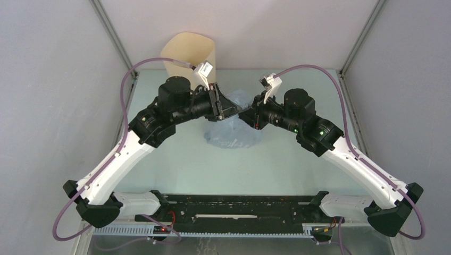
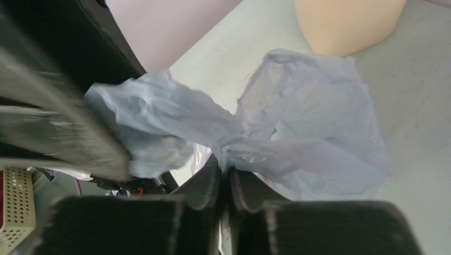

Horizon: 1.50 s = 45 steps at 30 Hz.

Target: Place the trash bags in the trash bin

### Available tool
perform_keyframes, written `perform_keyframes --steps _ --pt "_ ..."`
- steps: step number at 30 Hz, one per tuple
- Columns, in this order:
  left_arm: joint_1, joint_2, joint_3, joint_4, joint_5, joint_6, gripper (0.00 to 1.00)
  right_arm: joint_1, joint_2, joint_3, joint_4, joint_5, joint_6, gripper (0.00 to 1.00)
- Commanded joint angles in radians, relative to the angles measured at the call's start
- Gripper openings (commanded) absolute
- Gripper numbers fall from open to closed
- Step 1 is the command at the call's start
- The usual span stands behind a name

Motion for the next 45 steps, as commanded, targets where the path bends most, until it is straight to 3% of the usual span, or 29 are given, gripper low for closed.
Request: perform_keyframes --steps 1,3,7,11,14,19,23,30,35,40,45 --pt "0.010 -0.018 0.094 -0.044 -0.055 0.115 0.58 -0.011 -0.001 -0.022 -0.003 0.040 -0.008 0.06" --pt "0.036 -0.039 0.093 -0.049 -0.092 0.133 0.71 -0.041 -0.015 -0.043 -0.031 0.033 0.018 0.00" --pt "0.151 -0.088 0.072 -0.049 -0.139 0.149 0.81 -0.140 -0.066 -0.080 -0.074 -0.030 0.055 0.00" --pt "0.295 -0.103 0.065 -0.085 -0.201 0.111 0.80 -0.263 -0.118 -0.083 -0.131 -0.107 0.116 0.00" --pt "0.407 -0.077 0.080 -0.149 -0.325 0.027 0.77 -0.357 -0.157 -0.083 -0.163 -0.200 0.159 0.00" --pt "0.507 0.000 0.046 -0.112 -0.471 -0.087 0.79 -0.452 -0.202 -0.083 -0.229 -0.264 0.172 0.00" --pt "0.580 0.139 0.125 -0.084 -0.461 -0.140 0.79 -0.541 -0.217 -0.081 -0.245 -0.335 0.184 0.00" --pt "0.600 0.454 0.452 -0.186 -0.558 -0.065 0.79 -0.547 -0.197 -0.043 -0.304 -0.325 0.133 0.00" --pt "0.600 0.680 0.753 -0.461 -0.677 -0.172 0.74 -0.550 -0.183 -0.007 -0.342 -0.273 0.074 0.00" --pt "0.601 0.753 0.785 -0.485 -0.696 -0.229 0.74 -0.555 -0.178 0.011 -0.359 -0.238 0.043 0.00" --pt "0.604 0.803 0.766 -0.456 -0.642 -0.247 0.57 -0.559 -0.169 0.021 -0.360 -0.229 0.035 0.00"
